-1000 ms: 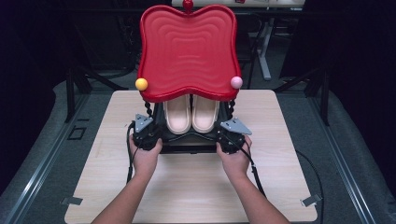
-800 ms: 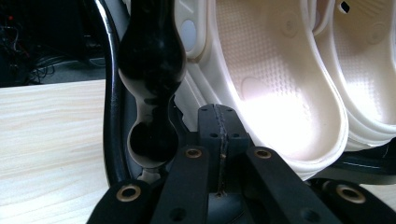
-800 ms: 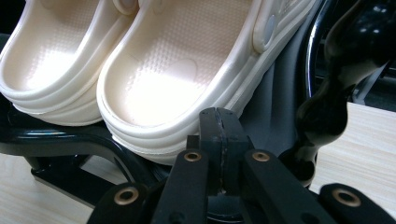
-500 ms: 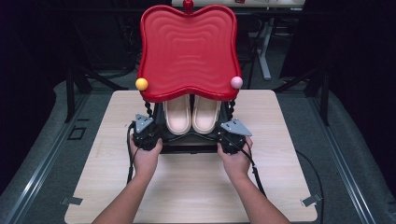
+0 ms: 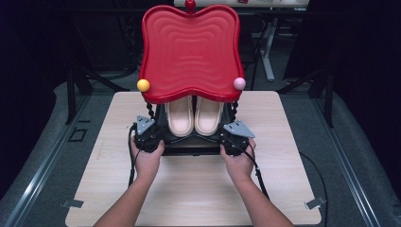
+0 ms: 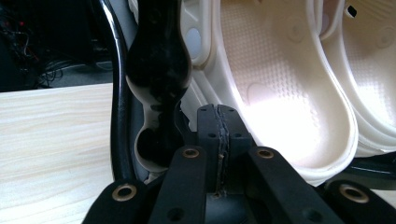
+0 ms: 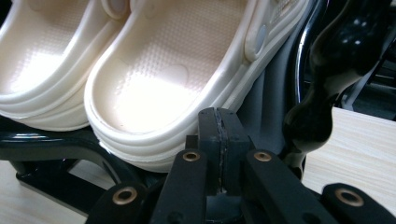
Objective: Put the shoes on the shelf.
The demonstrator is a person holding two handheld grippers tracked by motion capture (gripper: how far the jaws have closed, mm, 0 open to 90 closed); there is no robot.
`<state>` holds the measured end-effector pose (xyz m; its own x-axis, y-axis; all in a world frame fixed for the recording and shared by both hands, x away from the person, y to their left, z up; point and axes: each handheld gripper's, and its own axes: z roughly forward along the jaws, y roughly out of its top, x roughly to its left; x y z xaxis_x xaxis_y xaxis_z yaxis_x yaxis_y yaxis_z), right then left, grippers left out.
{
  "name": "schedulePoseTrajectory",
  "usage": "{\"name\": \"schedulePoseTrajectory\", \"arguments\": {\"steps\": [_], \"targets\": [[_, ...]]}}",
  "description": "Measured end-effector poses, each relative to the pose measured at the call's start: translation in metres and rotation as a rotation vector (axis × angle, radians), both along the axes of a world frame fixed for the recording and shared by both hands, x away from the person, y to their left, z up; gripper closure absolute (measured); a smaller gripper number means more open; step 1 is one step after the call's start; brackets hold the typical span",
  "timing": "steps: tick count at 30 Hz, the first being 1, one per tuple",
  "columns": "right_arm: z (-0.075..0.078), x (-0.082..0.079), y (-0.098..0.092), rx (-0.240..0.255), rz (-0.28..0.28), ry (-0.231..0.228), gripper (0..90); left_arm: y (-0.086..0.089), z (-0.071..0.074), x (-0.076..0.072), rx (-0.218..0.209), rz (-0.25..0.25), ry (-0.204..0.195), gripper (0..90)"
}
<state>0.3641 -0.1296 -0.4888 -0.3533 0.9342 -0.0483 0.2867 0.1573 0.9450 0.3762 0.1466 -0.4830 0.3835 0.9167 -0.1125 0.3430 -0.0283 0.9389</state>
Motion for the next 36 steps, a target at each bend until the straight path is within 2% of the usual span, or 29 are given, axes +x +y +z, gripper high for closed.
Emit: {"name": "schedulePoseTrajectory", "arguments": {"steps": [5, 13, 18, 20, 25, 31, 36], "targets": [[0.001, -0.004, -0.003, -0.003, 0.011, 0.008, 86.1, 0.003, -0.002, -0.005, -0.008, 0.001, 0.004, 87.6], [0.004, -0.015, -0.011, -0.003, 0.028, -0.012, 85.1, 0.008, -0.004, -0.020, -0.012, -0.023, -0.003, 87.4], [0.007, -0.025, -0.016, -0.007, 0.046, -0.009, 83.1, 0.011, -0.005, -0.030, 0.001, -0.043, 0.003, 85.4], [0.006, -0.028, -0.017, -0.008, 0.052, -0.004, 82.3, 0.012, -0.005, -0.033, -0.001, -0.043, -0.007, 84.5], [0.004, -0.034, -0.021, -0.034, 0.061, 0.002, 81.7, 0.015, -0.004, -0.039, 0.019, -0.055, 0.013, 83.1], [0.005, -0.042, -0.026, -0.036, 0.077, 0.003, 79.6, 0.020, -0.006, -0.045, 0.026, -0.060, 0.022, 80.2], [0.007, -0.049, -0.030, -0.057, 0.085, 0.006, 74.6, 0.028, -0.009, -0.050, 0.034, -0.066, 0.034, 77.3]]}}
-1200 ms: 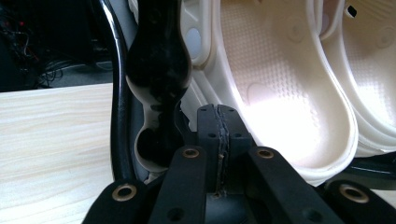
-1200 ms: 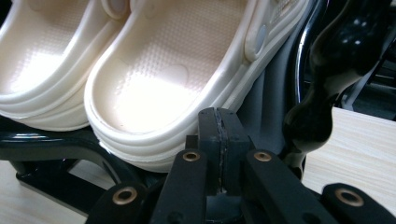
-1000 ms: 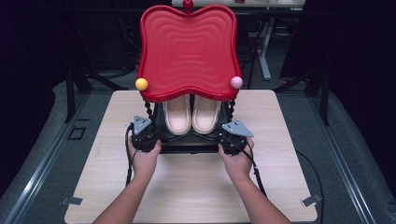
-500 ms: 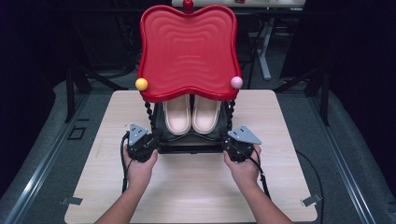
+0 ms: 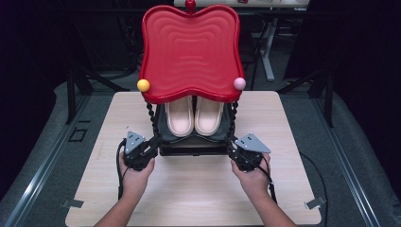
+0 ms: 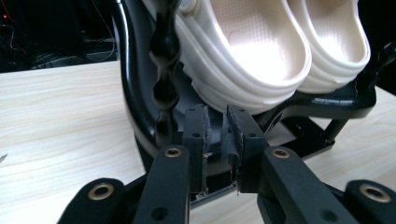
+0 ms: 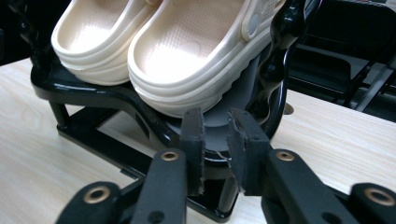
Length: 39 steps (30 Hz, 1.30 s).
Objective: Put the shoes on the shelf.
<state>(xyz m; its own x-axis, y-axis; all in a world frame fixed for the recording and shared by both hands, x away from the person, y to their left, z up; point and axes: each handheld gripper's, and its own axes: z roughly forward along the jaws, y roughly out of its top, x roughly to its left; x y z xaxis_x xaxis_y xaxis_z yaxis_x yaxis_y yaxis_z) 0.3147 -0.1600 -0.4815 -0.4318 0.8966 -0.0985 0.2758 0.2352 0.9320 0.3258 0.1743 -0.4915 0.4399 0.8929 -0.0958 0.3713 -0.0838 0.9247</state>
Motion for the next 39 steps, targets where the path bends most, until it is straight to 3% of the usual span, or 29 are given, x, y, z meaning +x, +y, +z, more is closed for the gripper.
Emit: {"name": "schedulePoseTrajectory", "arguments": {"steps": [6, 17, 22, 31, 36, 39], "targets": [[0.001, -0.007, -0.010, -0.009, 0.012, 0.030, 71.1, 0.012, -0.003, -0.008, 0.014, -0.012, 0.022, 72.6], [-0.008, -0.030, -0.039, -0.018, 0.015, 0.061, 52.5, 0.040, -0.014, -0.025, 0.037, -0.014, 0.028, 53.6], [-0.017, -0.039, -0.051, -0.032, 0.010, 0.064, 45.0, 0.053, -0.024, -0.030, 0.040, 0.006, 0.072, 46.4], [-0.035, -0.046, -0.071, -0.007, 0.027, 0.097, 39.5, 0.074, -0.044, -0.039, 0.084, 0.032, 0.095, 43.8], [-0.047, -0.046, -0.074, -0.022, 0.008, 0.089, 39.4, 0.083, -0.054, -0.036, 0.044, 0.050, 0.119, 43.9], [-0.052, -0.045, -0.076, -0.041, 0.018, 0.089, 39.3, 0.084, -0.057, -0.034, 0.053, 0.052, 0.124, 43.9]]}}
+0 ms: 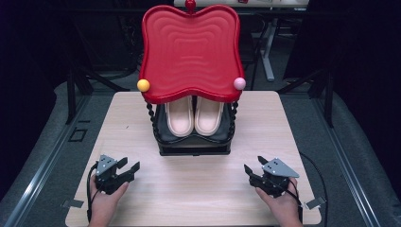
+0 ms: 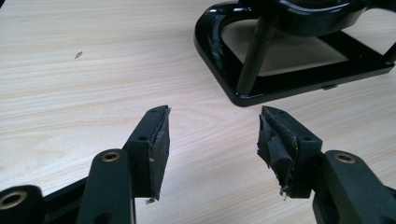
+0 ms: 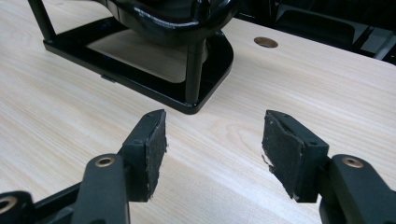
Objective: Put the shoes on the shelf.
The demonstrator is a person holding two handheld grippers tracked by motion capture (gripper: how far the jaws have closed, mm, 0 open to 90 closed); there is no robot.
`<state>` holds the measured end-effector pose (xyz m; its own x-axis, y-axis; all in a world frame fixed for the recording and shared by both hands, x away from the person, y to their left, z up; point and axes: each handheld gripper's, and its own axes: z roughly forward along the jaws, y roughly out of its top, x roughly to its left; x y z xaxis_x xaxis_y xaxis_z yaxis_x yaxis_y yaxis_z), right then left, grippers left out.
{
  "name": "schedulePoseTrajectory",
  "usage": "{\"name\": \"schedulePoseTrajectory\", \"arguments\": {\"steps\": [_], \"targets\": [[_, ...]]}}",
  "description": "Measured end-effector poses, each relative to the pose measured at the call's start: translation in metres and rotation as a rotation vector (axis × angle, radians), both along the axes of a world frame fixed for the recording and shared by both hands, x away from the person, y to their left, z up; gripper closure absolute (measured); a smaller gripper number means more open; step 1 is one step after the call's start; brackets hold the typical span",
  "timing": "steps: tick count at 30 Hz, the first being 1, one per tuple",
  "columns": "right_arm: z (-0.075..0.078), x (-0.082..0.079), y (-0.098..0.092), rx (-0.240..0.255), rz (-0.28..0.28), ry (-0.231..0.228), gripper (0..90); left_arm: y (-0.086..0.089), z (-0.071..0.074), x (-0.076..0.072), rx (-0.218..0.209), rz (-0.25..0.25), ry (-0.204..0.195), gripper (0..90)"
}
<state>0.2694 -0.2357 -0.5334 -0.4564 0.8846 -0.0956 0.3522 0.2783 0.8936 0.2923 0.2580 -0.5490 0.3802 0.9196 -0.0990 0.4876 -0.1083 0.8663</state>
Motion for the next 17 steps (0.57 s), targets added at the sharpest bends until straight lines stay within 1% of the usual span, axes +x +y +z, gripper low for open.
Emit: {"name": "schedulePoseTrajectory", "arguments": {"steps": [3, 5, 8, 9, 12, 17], "targets": [[-0.006, 0.001, -0.001, -0.002, -0.005, 0.000, 39.3, 0.000, -0.002, 0.001, -0.001, 0.002, 0.000, 43.9], [-0.010, 0.003, -0.003, 0.001, -0.010, 0.014, 39.3, 0.001, -0.002, 0.002, -0.005, 0.003, 0.002, 43.9], [-0.016, 0.005, -0.004, -0.009, -0.012, 0.044, 39.3, 0.001, -0.004, 0.003, -0.012, 0.006, 0.007, 43.9], [-0.017, 0.006, -0.004, -0.009, -0.017, 0.045, 39.3, 0.001, -0.004, 0.002, -0.015, 0.006, 0.012, 43.9], [-0.019, 0.007, -0.004, -0.012, -0.018, 0.049, 39.3, 0.000, -0.004, 0.003, -0.019, 0.002, 0.009, 43.5], [-0.023, 0.009, -0.003, -0.008, -0.018, 0.055, 38.5, -0.002, -0.005, 0.003, -0.014, -0.009, 0.007, 42.2]]}}
